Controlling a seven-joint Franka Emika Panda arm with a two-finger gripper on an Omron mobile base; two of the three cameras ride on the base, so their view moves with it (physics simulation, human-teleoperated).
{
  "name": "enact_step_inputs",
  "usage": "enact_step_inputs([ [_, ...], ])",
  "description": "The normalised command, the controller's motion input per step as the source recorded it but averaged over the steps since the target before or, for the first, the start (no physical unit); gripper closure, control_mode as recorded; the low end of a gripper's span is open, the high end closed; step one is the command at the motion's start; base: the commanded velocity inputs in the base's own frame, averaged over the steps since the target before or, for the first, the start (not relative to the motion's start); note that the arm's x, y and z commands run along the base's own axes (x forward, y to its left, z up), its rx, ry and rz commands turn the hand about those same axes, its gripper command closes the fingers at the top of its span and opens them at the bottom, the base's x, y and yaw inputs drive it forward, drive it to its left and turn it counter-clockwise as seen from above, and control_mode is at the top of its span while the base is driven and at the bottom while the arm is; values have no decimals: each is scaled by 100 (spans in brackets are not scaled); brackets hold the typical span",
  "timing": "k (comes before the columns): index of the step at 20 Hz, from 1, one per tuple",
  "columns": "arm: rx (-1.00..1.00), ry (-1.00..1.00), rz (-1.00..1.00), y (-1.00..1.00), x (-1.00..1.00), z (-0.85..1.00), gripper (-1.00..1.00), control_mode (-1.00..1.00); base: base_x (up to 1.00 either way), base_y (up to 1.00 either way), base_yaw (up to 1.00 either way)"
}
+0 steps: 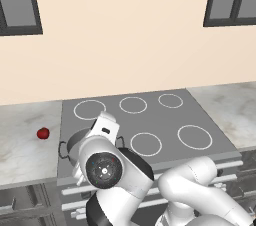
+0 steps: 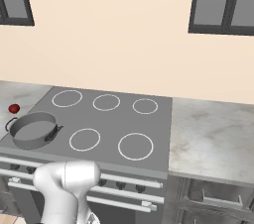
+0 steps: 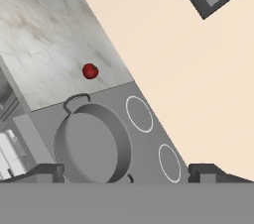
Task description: Turn on the burner for the pot on the stove. Wait thirty seconds for the pot to heat up. Then add the tomato to the pot.
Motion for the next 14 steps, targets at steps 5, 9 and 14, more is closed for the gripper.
enact_step_inputs([
  [5, 0, 0, 0, 0, 0, 0, -100, -100, 0, 0, 0],
  [9, 0, 0, 0, 0, 0, 0, -100, -100, 0, 0, 0],
  [14, 0, 0, 0, 0, 0, 0, -100, -100, 0, 0, 0],
])
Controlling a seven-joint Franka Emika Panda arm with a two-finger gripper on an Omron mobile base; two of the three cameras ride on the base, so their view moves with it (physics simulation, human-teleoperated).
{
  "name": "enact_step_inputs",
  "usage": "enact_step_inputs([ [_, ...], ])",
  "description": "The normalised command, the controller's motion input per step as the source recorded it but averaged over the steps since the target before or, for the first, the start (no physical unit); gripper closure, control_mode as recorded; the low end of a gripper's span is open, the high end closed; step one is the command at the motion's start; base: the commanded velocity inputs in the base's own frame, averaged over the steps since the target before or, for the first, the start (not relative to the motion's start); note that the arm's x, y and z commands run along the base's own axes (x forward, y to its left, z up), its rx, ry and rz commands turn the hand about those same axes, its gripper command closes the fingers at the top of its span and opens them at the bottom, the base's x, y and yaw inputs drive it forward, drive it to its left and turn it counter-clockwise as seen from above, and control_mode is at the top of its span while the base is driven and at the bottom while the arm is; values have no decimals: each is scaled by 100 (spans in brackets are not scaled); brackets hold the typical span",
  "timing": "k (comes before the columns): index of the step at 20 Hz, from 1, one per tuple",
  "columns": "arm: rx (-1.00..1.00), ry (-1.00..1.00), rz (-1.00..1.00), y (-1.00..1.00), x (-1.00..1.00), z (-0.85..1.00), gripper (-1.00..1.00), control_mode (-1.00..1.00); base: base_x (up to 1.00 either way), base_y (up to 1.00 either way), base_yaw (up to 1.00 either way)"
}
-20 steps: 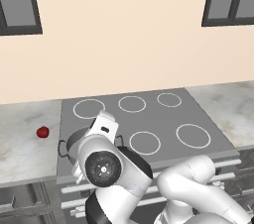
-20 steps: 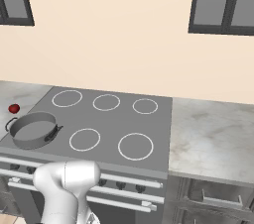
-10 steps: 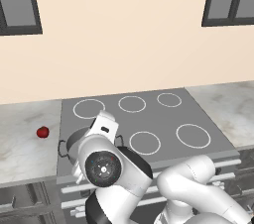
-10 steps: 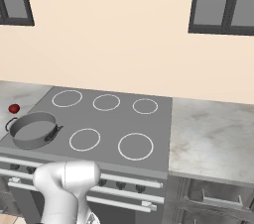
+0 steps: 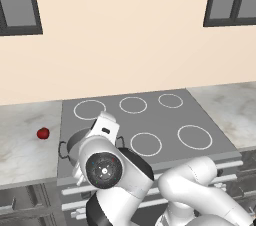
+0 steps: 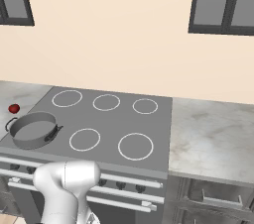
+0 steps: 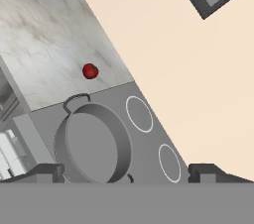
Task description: Turn on the burner for the pot on the stove. Wait thirty seconds for the pot to heat up. Then add the tomato to the pot.
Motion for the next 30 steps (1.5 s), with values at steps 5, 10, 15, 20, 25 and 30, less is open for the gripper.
enact_step_inputs([
  [5, 0, 0, 0, 0, 0, 0, -100, -100, 0, 0, 0],
  [10, 0, 0, 0, 0, 0, 0, -100, -100, 0, 0, 0],
  [15, 0, 0, 0, 0, 0, 0, -100, -100, 0, 0, 0],
  [20, 0, 0, 0, 0, 0, 0, -100, -100, 0, 0, 0],
  [25, 0, 0, 0, 0, 0, 0, -100, -100, 0, 0, 0],
  [30, 0, 0, 0, 0, 0, 0, -100, -100, 0, 0, 0],
])
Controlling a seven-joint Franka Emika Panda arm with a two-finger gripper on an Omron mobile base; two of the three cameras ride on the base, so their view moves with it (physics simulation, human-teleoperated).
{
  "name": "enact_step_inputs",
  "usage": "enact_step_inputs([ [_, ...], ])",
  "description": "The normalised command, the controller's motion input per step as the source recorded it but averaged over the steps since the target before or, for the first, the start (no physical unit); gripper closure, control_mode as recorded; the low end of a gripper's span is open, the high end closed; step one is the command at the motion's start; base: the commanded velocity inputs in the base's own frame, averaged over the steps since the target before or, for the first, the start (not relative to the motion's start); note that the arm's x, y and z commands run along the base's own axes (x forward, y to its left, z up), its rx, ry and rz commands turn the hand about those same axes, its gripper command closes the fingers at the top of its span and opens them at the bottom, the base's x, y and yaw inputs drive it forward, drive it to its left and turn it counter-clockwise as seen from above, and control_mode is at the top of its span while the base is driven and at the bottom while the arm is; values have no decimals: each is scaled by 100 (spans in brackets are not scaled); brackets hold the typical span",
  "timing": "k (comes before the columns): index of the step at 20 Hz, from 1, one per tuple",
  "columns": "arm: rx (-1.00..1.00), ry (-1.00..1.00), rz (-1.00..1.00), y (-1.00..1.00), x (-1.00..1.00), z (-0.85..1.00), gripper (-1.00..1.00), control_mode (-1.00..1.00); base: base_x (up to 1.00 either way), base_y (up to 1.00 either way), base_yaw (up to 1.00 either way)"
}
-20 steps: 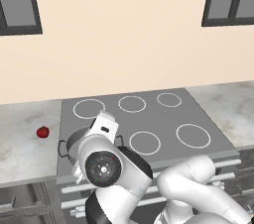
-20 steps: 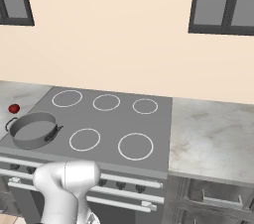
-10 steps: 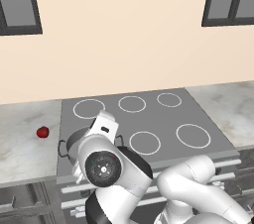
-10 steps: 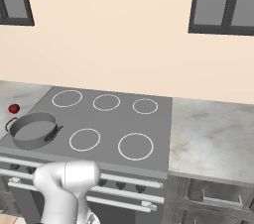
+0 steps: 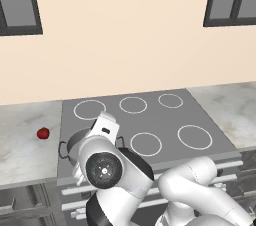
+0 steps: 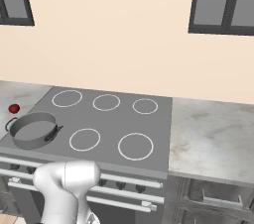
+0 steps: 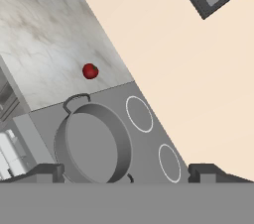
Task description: Turn on the burner for the pot on the stove. Wait thirty seconds for the pot to heat up. Then add the tomato to the pot.
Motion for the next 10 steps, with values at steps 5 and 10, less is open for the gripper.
enact_step_inputs([
  [5, 0, 0, 0, 0, 0, 0, -100, -100, 0, 0, 0],
  [10, 0, 0, 0, 0, 0, 0, -100, -100, 0, 0, 0],
])
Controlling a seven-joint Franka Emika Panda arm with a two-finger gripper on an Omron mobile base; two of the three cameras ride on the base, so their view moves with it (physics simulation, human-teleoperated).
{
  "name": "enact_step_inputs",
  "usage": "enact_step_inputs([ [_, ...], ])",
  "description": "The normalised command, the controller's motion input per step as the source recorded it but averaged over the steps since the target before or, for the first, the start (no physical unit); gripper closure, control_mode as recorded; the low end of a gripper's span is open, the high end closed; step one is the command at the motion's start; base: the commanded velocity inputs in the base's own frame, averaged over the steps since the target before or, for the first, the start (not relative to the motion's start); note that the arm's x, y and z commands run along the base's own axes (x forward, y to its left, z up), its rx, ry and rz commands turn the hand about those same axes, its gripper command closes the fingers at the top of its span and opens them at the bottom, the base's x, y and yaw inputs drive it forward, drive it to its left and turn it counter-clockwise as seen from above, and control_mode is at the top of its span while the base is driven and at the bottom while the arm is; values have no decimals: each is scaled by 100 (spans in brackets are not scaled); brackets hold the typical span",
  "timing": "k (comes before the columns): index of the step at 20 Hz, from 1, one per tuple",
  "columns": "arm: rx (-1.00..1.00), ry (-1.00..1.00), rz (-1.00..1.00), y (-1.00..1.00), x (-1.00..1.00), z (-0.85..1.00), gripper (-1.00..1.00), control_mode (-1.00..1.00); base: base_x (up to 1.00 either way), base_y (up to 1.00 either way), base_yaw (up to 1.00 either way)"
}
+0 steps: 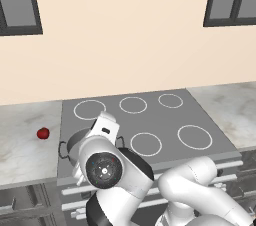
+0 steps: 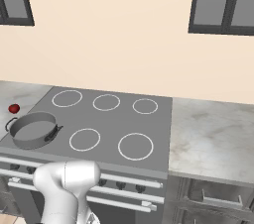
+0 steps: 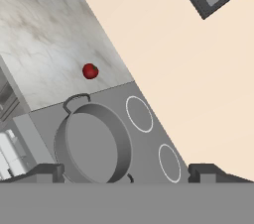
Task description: Turn on the burner for the pot on the stove. Wait thirty seconds for the pot to heat up. Then add the tomato to the pot.
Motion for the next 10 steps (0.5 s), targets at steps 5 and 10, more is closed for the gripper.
enact_step_inputs([
  [5, 0, 0, 0, 0, 0, 0, -100, -100, 0, 0, 0],
  [10, 0, 0, 0, 0, 0, 0, -100, -100, 0, 0, 0],
])
